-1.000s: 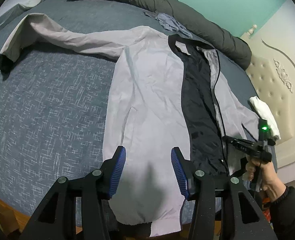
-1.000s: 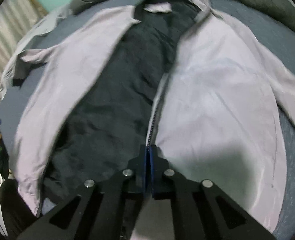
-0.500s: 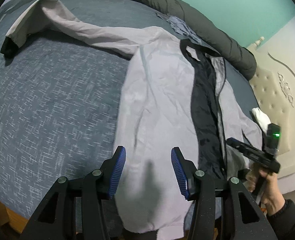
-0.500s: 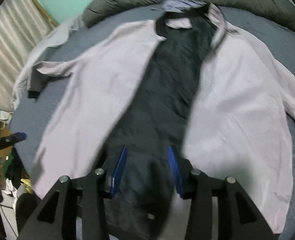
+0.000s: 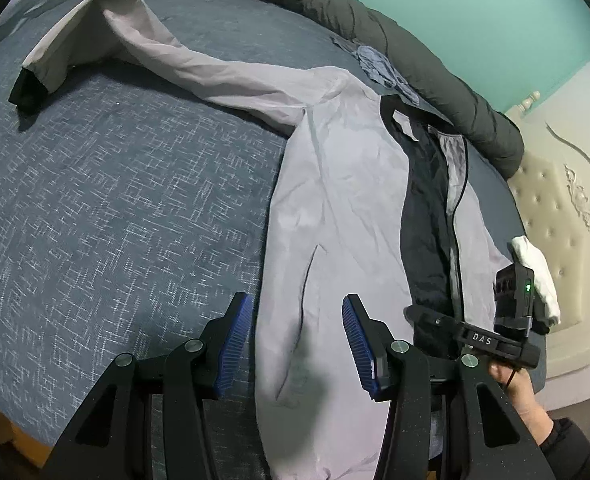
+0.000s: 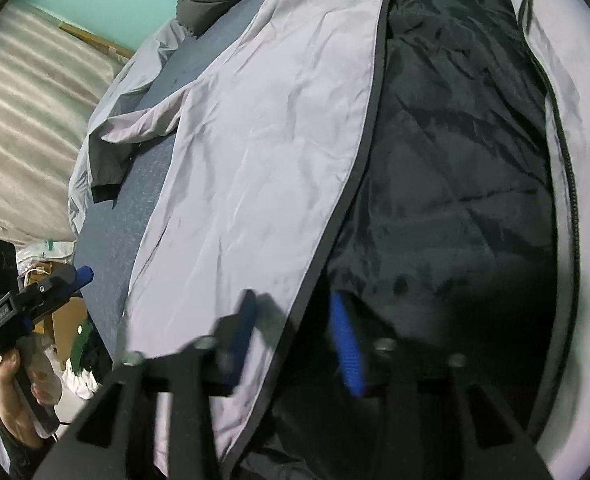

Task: Fold clothes

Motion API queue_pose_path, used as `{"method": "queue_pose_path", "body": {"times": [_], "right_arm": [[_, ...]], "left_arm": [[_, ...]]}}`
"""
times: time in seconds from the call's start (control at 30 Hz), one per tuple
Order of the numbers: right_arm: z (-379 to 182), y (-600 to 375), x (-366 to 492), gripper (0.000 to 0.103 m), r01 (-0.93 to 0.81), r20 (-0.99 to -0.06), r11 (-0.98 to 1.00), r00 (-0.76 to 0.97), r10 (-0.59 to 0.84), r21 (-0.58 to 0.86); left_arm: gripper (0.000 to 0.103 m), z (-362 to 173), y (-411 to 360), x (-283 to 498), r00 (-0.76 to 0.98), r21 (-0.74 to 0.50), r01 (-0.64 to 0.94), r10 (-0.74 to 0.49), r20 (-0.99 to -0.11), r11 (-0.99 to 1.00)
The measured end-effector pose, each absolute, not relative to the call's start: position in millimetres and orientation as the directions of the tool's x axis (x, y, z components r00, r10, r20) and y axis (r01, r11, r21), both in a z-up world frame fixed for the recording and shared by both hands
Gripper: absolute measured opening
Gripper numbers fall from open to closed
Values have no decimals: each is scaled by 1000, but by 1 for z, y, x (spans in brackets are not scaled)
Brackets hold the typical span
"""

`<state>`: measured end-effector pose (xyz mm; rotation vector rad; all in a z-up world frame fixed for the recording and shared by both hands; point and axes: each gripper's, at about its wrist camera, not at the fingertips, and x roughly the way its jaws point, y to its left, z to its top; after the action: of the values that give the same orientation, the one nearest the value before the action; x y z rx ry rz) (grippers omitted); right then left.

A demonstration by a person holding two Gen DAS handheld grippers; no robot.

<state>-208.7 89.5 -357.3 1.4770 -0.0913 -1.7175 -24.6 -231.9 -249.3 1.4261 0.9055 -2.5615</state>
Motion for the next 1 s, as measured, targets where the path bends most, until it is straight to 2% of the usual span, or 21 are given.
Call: {"method": "queue_pose_path", "body": {"times": [0.07, 0.13, 0.33, 0.57, 0.77, 1.0], "right_arm": [[-354, 88, -208, 7, 561, -782, -633, 43, -621, 534], [-348, 87, -208, 3, 578, -782, -626, 32, -623, 523], [-314, 93, -228, 3, 614, -788, -646, -63, -613, 454], [-294, 126, -279, 3, 599, -835, -733, -186, -518, 322], [-300, 137, -302, 3, 591, -859, -767, -230, -458, 251], [-320, 143, -295, 3, 576, -864, -772, -212, -458, 268]], "left_arm": [[51, -250, -234, -24, -566, -457, 339, 209, -797, -822], [51, -251, -237, -24, -566, -456, 343, 206, -798, -821], [51, -252, -234, -23, -560, -457, 336, 215, -800, -824], [52, -256, -214, -27, -531, -443, 294, 241, -812, -847], [52, -270, -189, -33, -479, -447, 242, 294, -827, -861], [59, -287, -155, -44, -421, -489, 189, 379, -824, -852]]}}
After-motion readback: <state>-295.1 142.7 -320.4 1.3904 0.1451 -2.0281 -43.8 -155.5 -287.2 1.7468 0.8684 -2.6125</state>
